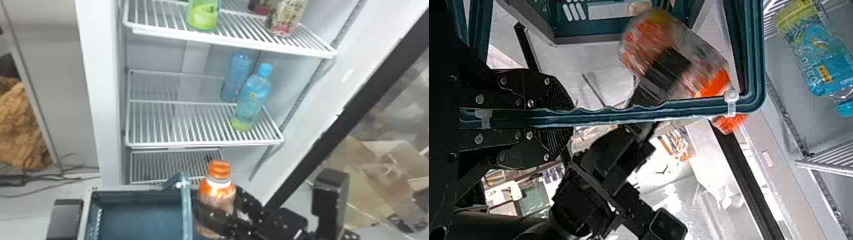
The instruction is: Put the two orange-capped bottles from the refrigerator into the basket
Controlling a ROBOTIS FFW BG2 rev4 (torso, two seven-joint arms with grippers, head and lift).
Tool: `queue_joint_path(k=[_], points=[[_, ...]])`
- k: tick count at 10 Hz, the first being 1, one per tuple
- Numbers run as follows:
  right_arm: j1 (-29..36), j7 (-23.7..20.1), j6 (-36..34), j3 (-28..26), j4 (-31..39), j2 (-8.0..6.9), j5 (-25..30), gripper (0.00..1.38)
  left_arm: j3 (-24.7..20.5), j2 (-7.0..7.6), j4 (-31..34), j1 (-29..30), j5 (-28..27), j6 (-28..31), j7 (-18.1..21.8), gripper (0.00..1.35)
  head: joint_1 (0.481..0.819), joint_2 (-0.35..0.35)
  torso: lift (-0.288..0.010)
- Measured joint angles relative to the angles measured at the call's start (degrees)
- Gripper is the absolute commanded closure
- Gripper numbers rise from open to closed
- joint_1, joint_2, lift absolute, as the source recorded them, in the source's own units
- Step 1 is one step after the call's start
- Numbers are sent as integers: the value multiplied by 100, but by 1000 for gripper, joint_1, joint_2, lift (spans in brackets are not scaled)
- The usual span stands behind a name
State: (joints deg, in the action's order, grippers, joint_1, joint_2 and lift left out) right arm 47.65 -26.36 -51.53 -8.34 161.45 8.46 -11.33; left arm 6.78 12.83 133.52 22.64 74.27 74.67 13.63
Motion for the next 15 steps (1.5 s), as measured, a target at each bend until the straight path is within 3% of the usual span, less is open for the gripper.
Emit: queue_joint_path(k=[1, 2, 3, 4, 6, 8, 10, 13, 15], points=[[-77, -55, -115, 44, -129, 23, -13, 888, 6, 0, 0, -6, 0, 0, -1, 1193, 695, -350, -288], [-188, -111, -192, 118, -322, 40, 18, 799, 10, 0, 0, -13, 0, 0, -1, 1193, 695, -350, -288], [-304, -181, -213, 172, -539, 48, 33, 552, 16, 0, 0, -14, 3, 0, 1, 1193, 695, -350, -288], [-447, -257, -217, 215, -776, 50, 54, 392, 19, 0, 0, -14, 10, 0, 2, 1193, 695, -350, -288], [-611, -300, -138, 291, -1006, 50, 132, 234, 29, 1, -1, -11, 11, -1, -7, 1193, 695, -350, -288], [-631, -337, 113, 295, -1103, 43, 139, 213, 30, 0, 0, 0, 21, -4, 6, 1193, 695, -350, -288], [-527, -343, 812, 220, -1185, -14, 149, 213, 34, 1, 0, 1, 23, -1, 8, 1193, 695, -350, -288], [-178, -24, 2370, -128, -1294, -316, 196, 213, 30, 2, 0, 14, 32, -3, 8, 1193, 695, -350, -288], [75, 583, 3517, -158, -1273, -452, 120, 214, 30, 2, 0, 14, 32, -10, 8, 1194, 695, -350, -288]])
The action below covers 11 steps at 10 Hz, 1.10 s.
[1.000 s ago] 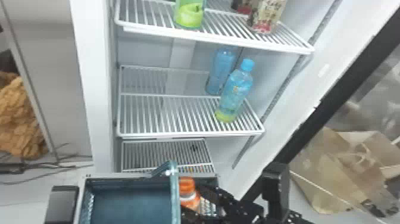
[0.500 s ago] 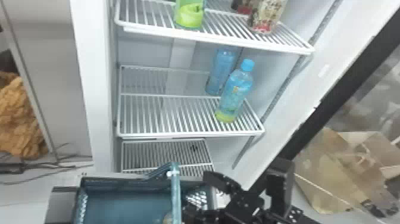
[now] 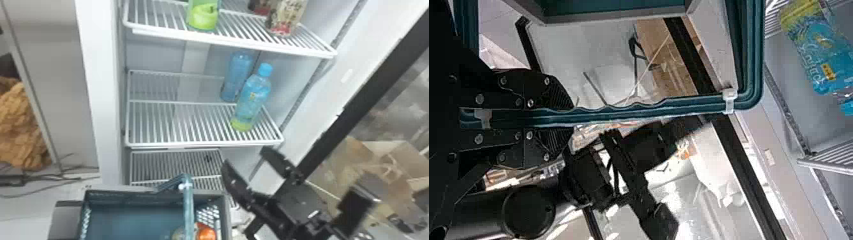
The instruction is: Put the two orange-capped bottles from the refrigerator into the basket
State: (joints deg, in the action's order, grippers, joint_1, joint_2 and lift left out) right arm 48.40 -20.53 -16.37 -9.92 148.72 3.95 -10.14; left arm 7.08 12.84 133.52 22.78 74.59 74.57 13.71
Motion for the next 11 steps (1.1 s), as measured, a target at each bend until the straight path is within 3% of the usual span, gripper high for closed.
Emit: queue_joint_path(k=[2, 5, 7, 11], points=[[206, 643, 932, 142, 159, -91, -301, 214, 4, 9, 0, -8, -6, -29, 0, 1193, 695, -350, -288], [644, 1617, 1755, 510, 326, -158, -570, 214, 17, 23, 0, -33, -21, -18, 0, 1193, 695, -350, -288], [725, 1721, 1897, 559, 193, -207, -668, 214, 45, 25, 0, -51, -21, -19, 0, 1193, 695, -350, -288], [668, 1710, 1788, 777, 139, 12, -762, 214, 24, 9, 0, -38, -11, -18, 0, 1193, 695, -350, -288]])
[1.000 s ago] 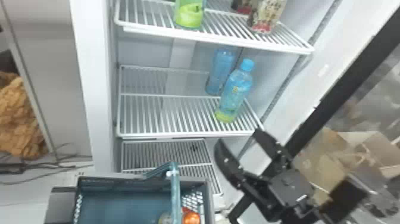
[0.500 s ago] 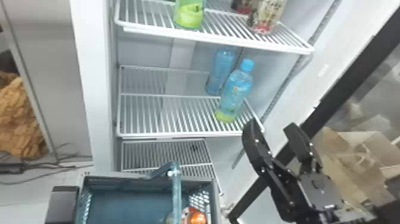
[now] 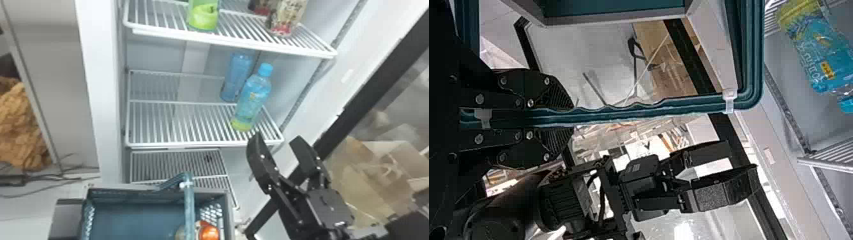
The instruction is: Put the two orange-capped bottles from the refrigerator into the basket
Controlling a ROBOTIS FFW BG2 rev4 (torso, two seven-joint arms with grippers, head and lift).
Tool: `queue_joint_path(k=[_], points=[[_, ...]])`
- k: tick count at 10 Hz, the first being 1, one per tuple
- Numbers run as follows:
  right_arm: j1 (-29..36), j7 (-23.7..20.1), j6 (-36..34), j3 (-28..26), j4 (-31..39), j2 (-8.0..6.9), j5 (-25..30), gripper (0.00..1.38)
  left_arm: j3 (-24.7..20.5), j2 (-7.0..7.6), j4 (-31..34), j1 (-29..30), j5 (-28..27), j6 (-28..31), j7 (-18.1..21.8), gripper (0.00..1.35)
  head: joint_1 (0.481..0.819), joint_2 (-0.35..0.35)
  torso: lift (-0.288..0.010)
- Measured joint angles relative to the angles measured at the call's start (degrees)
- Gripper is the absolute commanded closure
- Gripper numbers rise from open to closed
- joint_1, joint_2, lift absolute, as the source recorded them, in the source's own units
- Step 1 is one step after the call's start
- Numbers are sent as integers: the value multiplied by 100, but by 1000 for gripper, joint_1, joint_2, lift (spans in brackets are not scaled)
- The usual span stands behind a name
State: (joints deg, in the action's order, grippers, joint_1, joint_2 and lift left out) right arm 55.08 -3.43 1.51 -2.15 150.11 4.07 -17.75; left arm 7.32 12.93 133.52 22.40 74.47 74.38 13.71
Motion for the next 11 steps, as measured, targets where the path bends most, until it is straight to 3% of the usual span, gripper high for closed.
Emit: queue_joint_path(k=[11], points=[[-119, -94, -344, 82, 21, 93, 16, 214, -214, -84, 0, 136, -79, 49, 0, 1194, 695, -350, -288]])
